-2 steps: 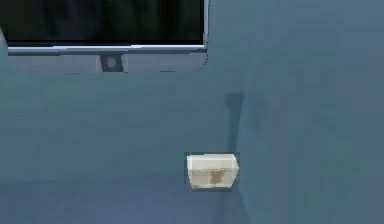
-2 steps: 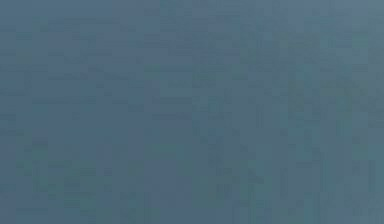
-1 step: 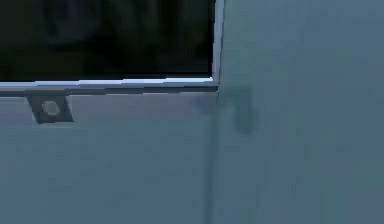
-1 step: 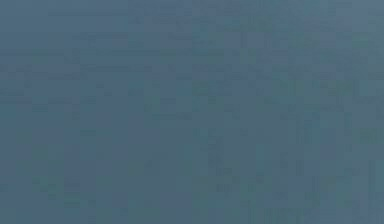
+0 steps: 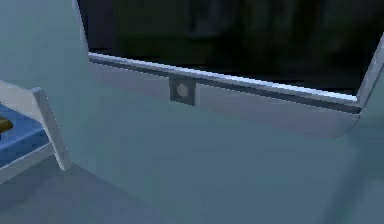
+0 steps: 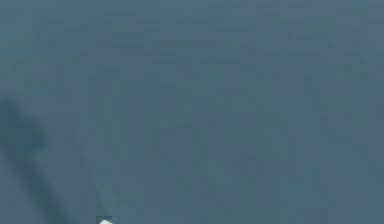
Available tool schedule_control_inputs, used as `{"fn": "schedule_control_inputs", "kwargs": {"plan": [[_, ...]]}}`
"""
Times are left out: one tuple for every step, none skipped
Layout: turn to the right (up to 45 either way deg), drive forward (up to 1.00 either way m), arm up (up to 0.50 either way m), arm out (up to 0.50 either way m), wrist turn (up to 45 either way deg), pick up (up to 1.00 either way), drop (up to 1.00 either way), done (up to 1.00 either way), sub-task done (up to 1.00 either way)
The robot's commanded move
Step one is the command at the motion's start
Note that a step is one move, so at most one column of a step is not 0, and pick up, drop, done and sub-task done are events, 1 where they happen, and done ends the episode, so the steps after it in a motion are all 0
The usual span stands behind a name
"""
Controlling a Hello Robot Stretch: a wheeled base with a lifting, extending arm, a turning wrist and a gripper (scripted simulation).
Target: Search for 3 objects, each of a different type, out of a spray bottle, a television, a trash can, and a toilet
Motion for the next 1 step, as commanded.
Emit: {"fn": "schedule_control_inputs", "kwargs": {"plan": [[0.0,0.00,0.00,0.00,0.0,0.00,0.00,1.00,0.00]]}}
